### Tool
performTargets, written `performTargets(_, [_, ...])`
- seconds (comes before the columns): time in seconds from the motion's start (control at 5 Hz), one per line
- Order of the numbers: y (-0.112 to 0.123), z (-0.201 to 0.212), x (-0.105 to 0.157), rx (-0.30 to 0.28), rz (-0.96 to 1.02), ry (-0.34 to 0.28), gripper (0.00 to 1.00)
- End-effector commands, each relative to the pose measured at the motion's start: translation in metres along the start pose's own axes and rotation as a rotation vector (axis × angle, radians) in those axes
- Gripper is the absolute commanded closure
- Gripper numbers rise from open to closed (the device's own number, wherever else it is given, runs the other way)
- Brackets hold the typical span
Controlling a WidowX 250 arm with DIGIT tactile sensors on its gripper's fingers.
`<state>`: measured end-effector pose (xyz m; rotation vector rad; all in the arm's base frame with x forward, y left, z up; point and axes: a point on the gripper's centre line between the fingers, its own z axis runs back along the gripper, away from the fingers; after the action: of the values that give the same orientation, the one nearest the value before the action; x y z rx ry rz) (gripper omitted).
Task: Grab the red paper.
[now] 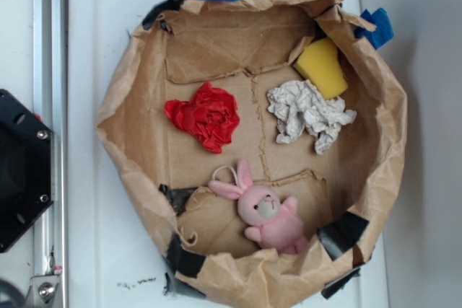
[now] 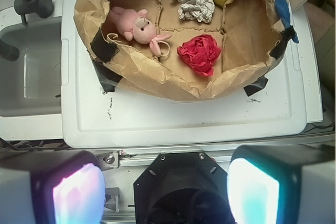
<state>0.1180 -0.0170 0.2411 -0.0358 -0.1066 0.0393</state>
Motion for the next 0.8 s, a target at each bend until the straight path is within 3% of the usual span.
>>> performTargets(0.0, [0.0, 0.0, 0.0, 0.0, 0.0, 0.0, 0.0])
performTargets(0.2, [0.003, -0.009, 0.033, -0.038, -0.031, -0.061, 0.0])
performTargets(0.6, [0.005, -0.034, 0.074, -0.008, -0.174, -0.123, 0.0])
